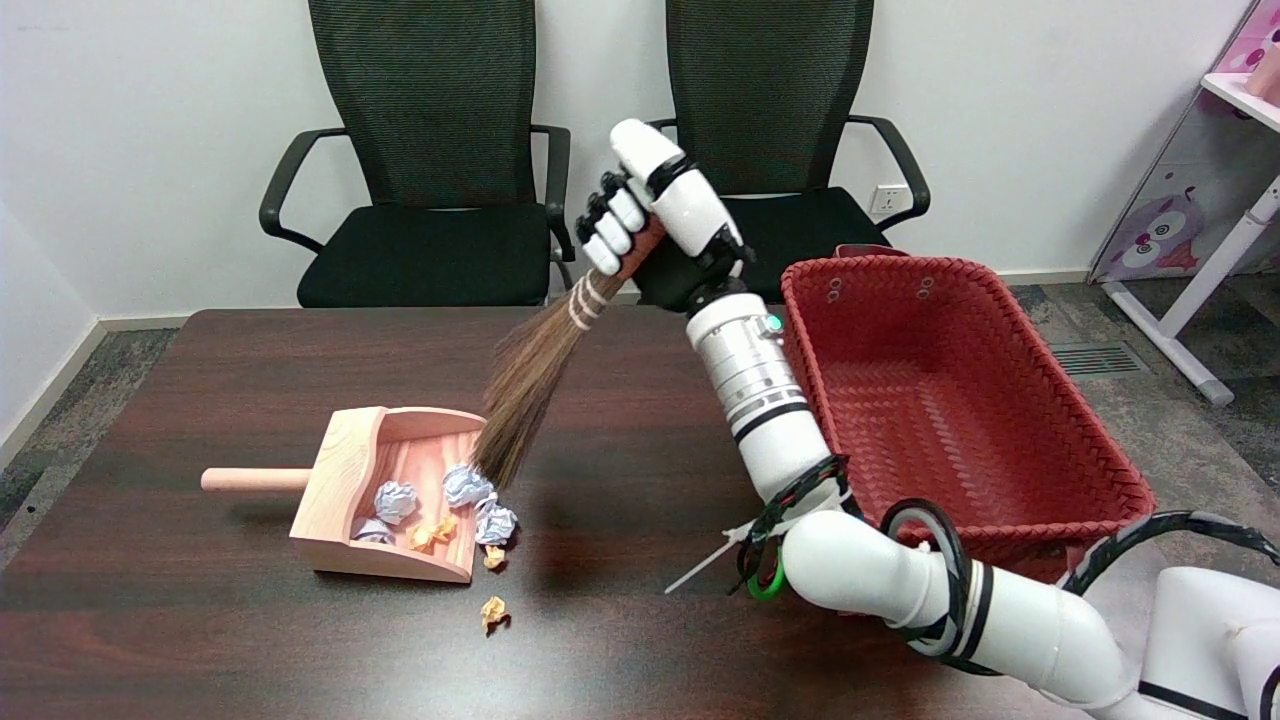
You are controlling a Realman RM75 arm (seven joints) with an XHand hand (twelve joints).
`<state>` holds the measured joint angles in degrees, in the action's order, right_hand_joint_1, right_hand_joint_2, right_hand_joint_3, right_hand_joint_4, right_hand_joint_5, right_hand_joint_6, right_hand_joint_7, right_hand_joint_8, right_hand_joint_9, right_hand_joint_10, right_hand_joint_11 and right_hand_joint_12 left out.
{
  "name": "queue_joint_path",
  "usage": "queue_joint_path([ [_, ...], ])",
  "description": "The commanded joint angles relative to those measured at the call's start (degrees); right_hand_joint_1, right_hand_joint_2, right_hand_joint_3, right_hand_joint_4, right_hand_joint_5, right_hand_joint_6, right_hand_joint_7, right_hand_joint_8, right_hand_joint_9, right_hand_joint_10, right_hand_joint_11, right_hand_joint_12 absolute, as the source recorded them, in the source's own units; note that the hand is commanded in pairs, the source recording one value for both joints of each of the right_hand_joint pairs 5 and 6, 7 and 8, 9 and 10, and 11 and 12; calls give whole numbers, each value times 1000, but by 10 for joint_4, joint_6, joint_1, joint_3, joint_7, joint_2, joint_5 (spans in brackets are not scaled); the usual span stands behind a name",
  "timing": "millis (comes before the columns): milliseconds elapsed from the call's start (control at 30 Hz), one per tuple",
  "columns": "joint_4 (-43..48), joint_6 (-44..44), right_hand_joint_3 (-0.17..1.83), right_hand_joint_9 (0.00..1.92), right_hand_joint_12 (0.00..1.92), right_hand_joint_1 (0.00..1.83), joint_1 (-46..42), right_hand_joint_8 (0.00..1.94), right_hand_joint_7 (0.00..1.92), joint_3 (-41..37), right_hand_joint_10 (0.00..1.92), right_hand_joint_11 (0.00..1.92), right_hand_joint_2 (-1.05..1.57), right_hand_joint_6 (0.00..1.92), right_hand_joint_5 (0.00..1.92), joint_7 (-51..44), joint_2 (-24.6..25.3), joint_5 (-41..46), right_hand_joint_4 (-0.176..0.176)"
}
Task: Sweep the paper ball into the dustpan.
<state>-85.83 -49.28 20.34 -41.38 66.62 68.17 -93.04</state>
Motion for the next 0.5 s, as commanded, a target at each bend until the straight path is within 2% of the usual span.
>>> queue_joint_path([
  [33, 9, -97, 1268, 1920, 1920, 940, -16, 1920, 1920, 0, 1920, 1920, 1385, 1920, 1920, -35, -14, -57, -17],
  [100, 2, -96, 1217, 1920, 1920, 917, -24, 1920, 1920, 1, 1920, 1920, 1439, 1920, 1920, -71, -13, -56, -1],
  [267, -25, -87, 1237, 1920, 1920, 916, -53, 1920, 1920, 0, 1920, 1920, 1571, 1920, 1920, -227, -8, -32, 1],
  [333, -36, -86, 1258, 1920, 1920, 943, -64, 1920, 1920, -2, 1920, 1920, 1571, 1920, 1920, -293, -3, -20, 35],
  [500, -58, -69, 1168, 1920, 1920, 972, -95, 1920, 1920, -6, 1920, 1920, 1571, 1920, 1920, -394, 25, -16, 34],
])
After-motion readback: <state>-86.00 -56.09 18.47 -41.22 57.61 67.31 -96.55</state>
